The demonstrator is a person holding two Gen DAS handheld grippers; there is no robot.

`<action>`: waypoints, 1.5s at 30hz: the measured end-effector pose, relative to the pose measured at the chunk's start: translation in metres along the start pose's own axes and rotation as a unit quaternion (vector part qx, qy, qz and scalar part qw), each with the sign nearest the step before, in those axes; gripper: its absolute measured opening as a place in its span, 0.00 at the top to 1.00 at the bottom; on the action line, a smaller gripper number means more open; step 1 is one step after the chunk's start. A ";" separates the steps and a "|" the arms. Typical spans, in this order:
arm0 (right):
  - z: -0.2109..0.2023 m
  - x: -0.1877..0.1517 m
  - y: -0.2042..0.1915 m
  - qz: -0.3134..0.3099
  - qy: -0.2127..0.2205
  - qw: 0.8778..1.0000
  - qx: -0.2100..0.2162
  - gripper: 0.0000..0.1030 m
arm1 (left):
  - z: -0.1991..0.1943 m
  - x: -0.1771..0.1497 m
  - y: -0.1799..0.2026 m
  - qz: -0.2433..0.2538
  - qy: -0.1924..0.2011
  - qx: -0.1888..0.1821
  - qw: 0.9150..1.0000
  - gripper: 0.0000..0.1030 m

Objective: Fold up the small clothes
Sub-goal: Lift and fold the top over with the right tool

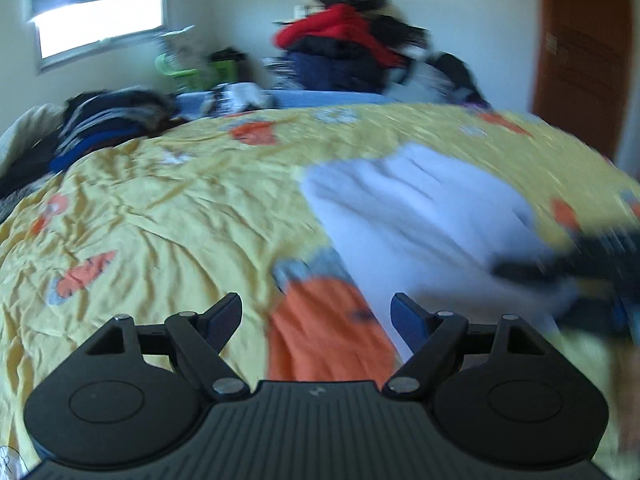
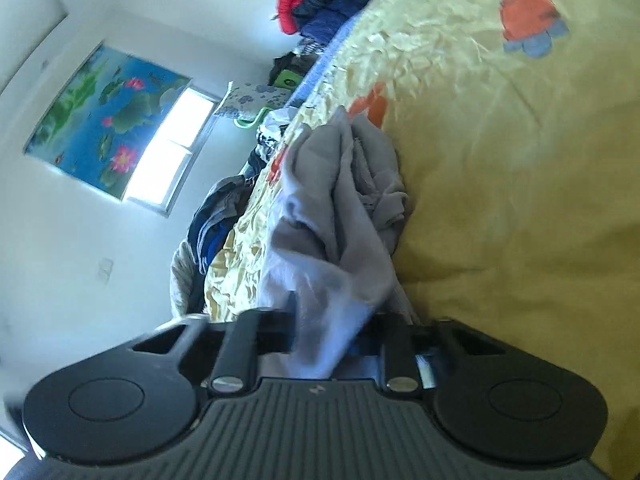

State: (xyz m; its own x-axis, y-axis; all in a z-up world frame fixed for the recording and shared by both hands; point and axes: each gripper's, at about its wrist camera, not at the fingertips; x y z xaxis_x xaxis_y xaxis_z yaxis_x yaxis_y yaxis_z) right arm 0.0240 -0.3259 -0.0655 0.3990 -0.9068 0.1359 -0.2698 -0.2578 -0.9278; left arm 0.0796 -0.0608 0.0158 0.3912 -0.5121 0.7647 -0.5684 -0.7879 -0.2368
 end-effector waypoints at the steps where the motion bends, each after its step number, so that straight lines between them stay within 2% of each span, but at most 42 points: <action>1: 0.002 0.001 0.001 0.012 -0.001 1.000 0.000 0.82 | -0.003 -0.006 0.008 0.013 0.004 -0.003 1.000 0.21; 3: 0.005 0.003 0.004 0.033 -0.005 0.999 0.006 0.83 | -0.004 -0.015 0.023 0.040 0.011 0.003 0.999 0.21; 5: 0.005 0.003 0.004 0.044 -0.004 0.999 0.009 0.83 | 0.001 -0.019 0.036 0.068 0.003 0.025 0.997 0.21; 7: 0.005 0.003 0.003 0.054 -0.004 0.998 0.013 0.83 | 0.003 -0.019 0.044 0.077 0.001 0.033 0.996 0.21; 10: 0.004 0.003 -0.001 0.053 0.000 0.998 0.014 0.83 | -0.007 -0.017 0.045 0.073 0.025 0.024 0.997 0.20; 13: 0.005 0.003 -0.005 0.051 0.004 0.999 0.013 0.83 | -0.019 -0.018 0.042 0.057 0.052 -0.004 0.997 0.17; 14: 0.006 0.004 -0.005 0.051 0.003 0.999 0.013 0.83 | -0.019 -0.017 0.042 0.055 0.051 -0.004 0.997 0.11; 15: 0.007 0.003 -0.005 0.052 0.002 0.999 0.015 0.83 | -0.016 -0.015 0.044 0.057 0.046 0.001 0.997 0.09; 17: 0.008 0.002 -0.005 0.055 0.002 0.998 0.017 0.83 | -0.010 -0.013 0.050 0.068 0.037 0.010 0.997 0.09; 19: 0.008 0.002 -0.006 0.061 0.001 0.998 0.023 0.83 | -0.004 -0.012 0.059 0.088 0.031 0.002 0.996 0.09; 20: 0.009 0.002 -0.007 0.064 0.001 0.998 0.025 0.83 | -0.004 -0.013 0.064 0.096 0.037 0.009 0.995 0.09; 22: 0.009 0.004 -0.007 0.068 -0.003 0.997 0.031 0.83 | -0.001 -0.014 0.069 0.103 0.043 0.050 0.993 0.09; 25: 0.007 0.006 -0.010 0.070 -0.006 0.996 0.046 0.83 | 0.008 -0.016 0.054 0.052 0.023 0.088 0.994 0.09; 28: 0.004 0.005 -0.010 0.057 -0.005 0.998 0.040 0.83 | 0.009 -0.024 0.029 -0.011 0.008 0.092 0.996 0.08; 30: 0.002 0.003 -0.005 0.047 0.000 0.999 0.024 0.83 | 0.005 -0.030 0.019 -0.031 0.009 0.088 0.996 0.09; 34: 0.002 -0.001 0.017 0.072 -0.002 0.997 0.011 0.87 | 0.004 -0.036 0.021 -0.018 0.004 0.087 0.996 0.09; 36: -0.001 -0.002 0.013 0.052 0.005 0.999 0.007 0.87 | 0.004 -0.038 0.024 -0.001 -0.003 0.086 0.996 0.09; 39: -0.004 0.001 0.010 0.020 0.017 0.999 -0.019 0.88 | 0.003 -0.039 0.018 -0.012 -0.011 0.068 0.998 0.09; 40: -0.004 0.001 0.012 0.014 0.019 0.999 -0.031 0.83 | 0.002 -0.039 0.016 -0.018 -0.017 0.060 0.998 0.09; 41: -0.004 0.002 0.012 0.006 0.015 0.999 -0.038 0.82 | -0.001 -0.040 0.013 -0.023 -0.023 0.053 0.998 0.09; 43: -0.010 0.000 0.009 -0.016 0.010 0.999 -0.042 0.76 | -0.009 -0.042 0.008 -0.025 -0.029 0.041 0.998 0.08; 45: -0.023 -0.001 -0.002 -0.063 0.036 0.996 -0.058 0.74 | -0.020 -0.045 0.005 -0.015 -0.032 0.044 0.998 0.08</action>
State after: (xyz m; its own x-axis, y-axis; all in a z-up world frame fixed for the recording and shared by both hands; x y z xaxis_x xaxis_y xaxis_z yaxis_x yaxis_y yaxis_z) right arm 0.0040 -0.3323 -0.0557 0.3725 -0.8856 0.2773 -0.3222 -0.4037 -0.8563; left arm 0.0452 -0.0348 -0.0080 0.4539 -0.5066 0.7331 -0.4919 -0.8284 -0.2679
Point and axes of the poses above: each gripper's, at about its wrist camera, not at the fingertips, and z roughly the way its jaws point, y to its right, x to its top, and after that the axes turned 13 degrees about z, right-handed
